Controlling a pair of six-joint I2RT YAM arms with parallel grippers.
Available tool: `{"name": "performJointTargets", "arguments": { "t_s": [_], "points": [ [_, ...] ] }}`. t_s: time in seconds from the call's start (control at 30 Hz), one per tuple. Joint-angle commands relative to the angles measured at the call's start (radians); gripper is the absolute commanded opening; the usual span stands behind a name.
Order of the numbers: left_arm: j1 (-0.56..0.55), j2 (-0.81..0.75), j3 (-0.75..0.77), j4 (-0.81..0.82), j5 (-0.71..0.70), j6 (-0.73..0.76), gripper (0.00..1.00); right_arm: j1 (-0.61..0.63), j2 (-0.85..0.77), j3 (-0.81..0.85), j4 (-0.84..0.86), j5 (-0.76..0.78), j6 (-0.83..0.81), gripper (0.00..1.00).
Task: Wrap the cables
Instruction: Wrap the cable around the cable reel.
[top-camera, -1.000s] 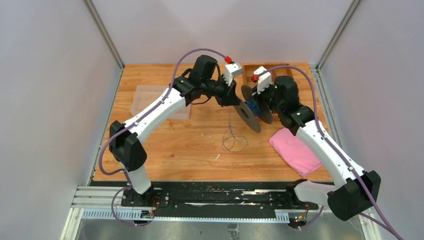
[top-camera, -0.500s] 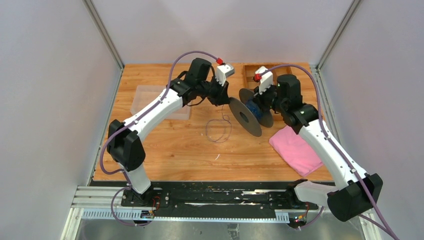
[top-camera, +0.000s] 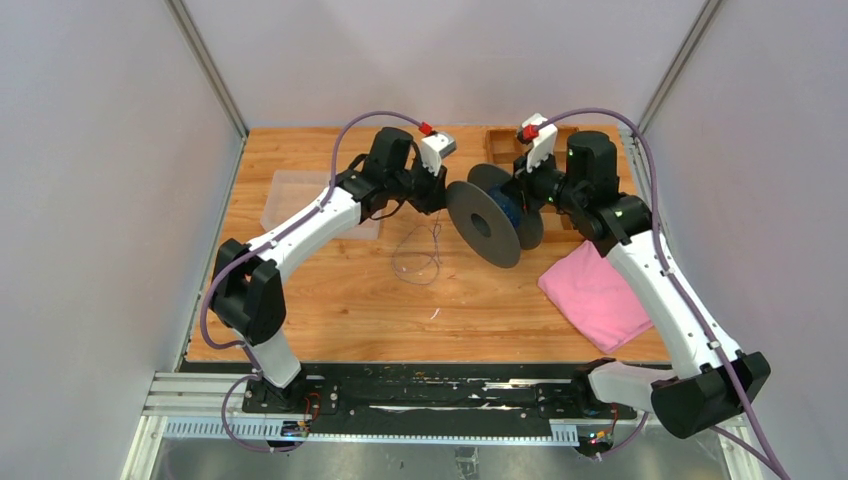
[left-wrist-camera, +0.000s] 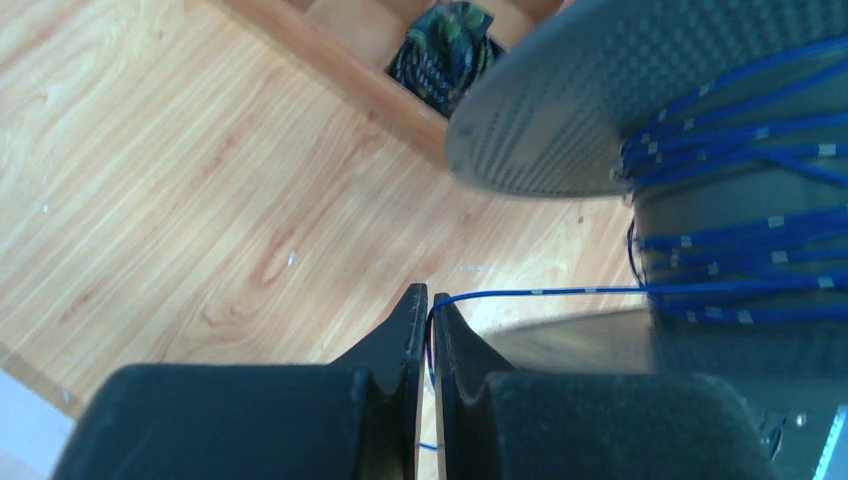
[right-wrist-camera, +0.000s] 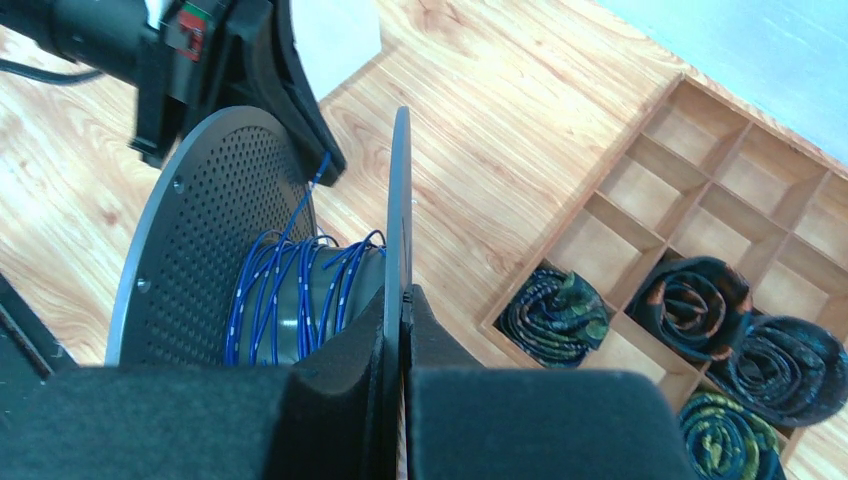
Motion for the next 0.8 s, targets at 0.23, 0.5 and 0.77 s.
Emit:
{"name": "performJointTargets", "arguments": {
  "t_s": [0.23, 0.5, 0.77],
  "points": [
    [0.014, 0.022, -0.056, 0.14, -0.05, -0.048, 0.05, -0.021, 0.005, 0.176, -0.013, -0.078, 0.095, 0.01],
    [0.023, 0.018, -0.128, 0.197, -0.032, -0.068, 0.02, -0.043, -0.001, 0.224, -0.031, -0.048, 0.099, 0.01],
    [0.044, -0.01, -0.179, 0.258, 0.003, -0.084, 0.13, -0.047, 0.005, 0.233, -0.039, -0.029, 0.086, 0.01]
  ]
}}
